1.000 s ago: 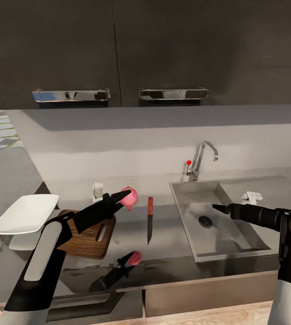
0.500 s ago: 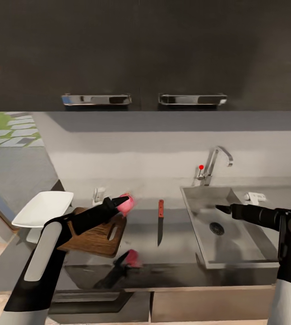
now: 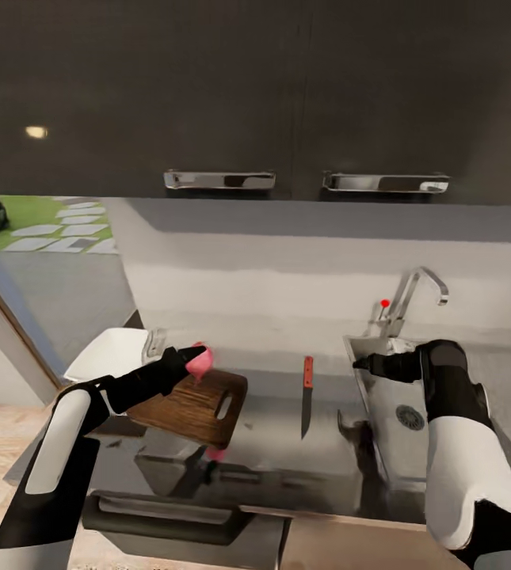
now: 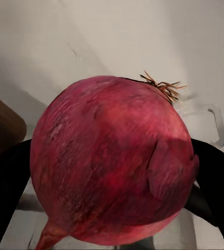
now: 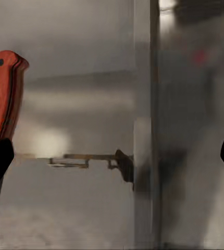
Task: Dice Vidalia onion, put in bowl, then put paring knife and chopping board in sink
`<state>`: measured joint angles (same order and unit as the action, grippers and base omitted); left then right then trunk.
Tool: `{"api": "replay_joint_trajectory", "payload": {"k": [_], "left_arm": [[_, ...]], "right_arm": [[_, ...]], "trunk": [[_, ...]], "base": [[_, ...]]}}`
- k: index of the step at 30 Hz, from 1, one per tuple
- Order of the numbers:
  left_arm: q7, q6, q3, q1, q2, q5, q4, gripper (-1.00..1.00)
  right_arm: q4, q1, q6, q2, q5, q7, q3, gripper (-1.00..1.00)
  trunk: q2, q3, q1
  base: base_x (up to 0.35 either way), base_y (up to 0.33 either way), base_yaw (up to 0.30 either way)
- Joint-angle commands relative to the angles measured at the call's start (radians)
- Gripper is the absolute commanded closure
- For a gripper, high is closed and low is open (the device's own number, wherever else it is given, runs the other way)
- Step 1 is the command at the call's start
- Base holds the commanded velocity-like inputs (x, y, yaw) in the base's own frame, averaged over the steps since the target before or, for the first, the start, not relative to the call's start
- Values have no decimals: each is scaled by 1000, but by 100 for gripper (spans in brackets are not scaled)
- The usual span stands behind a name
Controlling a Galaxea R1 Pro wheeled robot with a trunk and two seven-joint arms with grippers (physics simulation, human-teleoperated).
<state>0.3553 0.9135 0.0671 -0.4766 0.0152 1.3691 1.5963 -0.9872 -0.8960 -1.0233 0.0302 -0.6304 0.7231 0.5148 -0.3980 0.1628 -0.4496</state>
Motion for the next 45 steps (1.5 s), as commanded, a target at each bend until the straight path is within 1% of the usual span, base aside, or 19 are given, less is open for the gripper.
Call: {"api": "replay_joint_trajectory", "payload": {"k": [1, 2, 4, 7, 10, 11, 15, 18, 19, 21, 23, 28, 30, 31, 32, 38, 40, 42, 45], "left_arm": [[11, 2, 0, -1, -2, 10, -2, 100], [12, 2, -1, -1, -4, 9, -6, 100], [13, 1, -3, -2, -6, 8, -15, 100], [14, 1, -14, -8, -8, -4, -44, 100], [14, 1, -53, -16, -9, -33, -80, 100], [14, 1, -66, -22, -9, -43, -91, 100], [14, -2, -80, -29, -10, -55, -99, 100], [14, -3, -82, -29, -12, -57, -101, 100], [14, -3, -82, -29, -13, -57, -101, 100], [14, -4, -83, -29, -13, -57, -102, 100], [14, -4, -84, -30, -14, -57, -102, 100], [14, -4, -84, -30, -14, -58, -102, 100], [14, -4, -84, -30, -14, -58, -102, 100], [14, -4, -84, -30, -14, -58, -102, 100], [14, -4, -84, -30, -14, -64, -102, 100], [14, -4, -84, -30, -20, -95, -102, 100], [14, -4, -84, -30, -22, -97, -102, 100], [14, -4, -84, -30, -23, -98, -102, 100], [14, -4, -84, -30, -24, -99, -102, 100]], "right_arm": [[35, -15, 20, -8, -4, -30, 3, -100], [58, -25, 47, -19, 11, -70, 4, -100], [85, -34, 110, -33, 65, -158, 6, -100], [147, -38, 162, -41, 136, -288, 3, -100], [206, -41, 175, -51, 159, -341, 0, -100], [220, -42, 180, -63, 164, -352, -2, -100], [232, -33, 263, -76, 169, -345, -14, -100], [233, -33, 281, -82, 169, -335, -37, -100], [234, -34, 283, -90, 168, -335, -42, -100], [235, -39, 268, -111, 161, -337, -48, -100], [236, -41, 229, -120, 158, -342, -50, -100], [244, -42, 196, -145, 158, -386, -51, -100], [246, -43, 193, -149, 158, -411, -51, -100], [246, -43, 192, -151, 162, -451, -51, -100], [245, -43, 191, -151, 164, -465, -51, -100], [245, -43, 190, -155, 161, -504, -49, -100], [245, -43, 191, -167, 161, -560, -49, -100], [244, -43, 194, -188, 163, -667, -50, -100], [243, -43, 197, -200, 166, -735, -51, -100]], "trunk": [[-2, 1, -1], [-2, 1, -1], [-2, 0, -1], [-2, 0, -1], [-2, 0, -1], [-2, 0, -1], [-2, 0, -1], [-2, 0, -1], [-2, 0, -1], [-2, 0, -1], [-2, 0, -1], [-2, 0, -1], [-2, 0, -1], [-2, 0, -1], [-2, 0, -1], [-2, 0, -1], [-2, 0, -1], [-2, 0, -1], [-2, 0, -1]], "base": [[0, 0, 244], [0, 0, 214], [0, 0, 120], [43, 0, 41], [231, 0, 11], [291, 5, 4], [254, 47, 1], [74, 16, 0], [34, 7, 0], [14, 3, 0], [6, 1, 0], [14, 0, 0], [141, 52, 0], [166, 82, 0], [107, 53, 0], [38, 19, 0], [7, 3, 0], [3, 2, 0], [1, 1, 0]]}}
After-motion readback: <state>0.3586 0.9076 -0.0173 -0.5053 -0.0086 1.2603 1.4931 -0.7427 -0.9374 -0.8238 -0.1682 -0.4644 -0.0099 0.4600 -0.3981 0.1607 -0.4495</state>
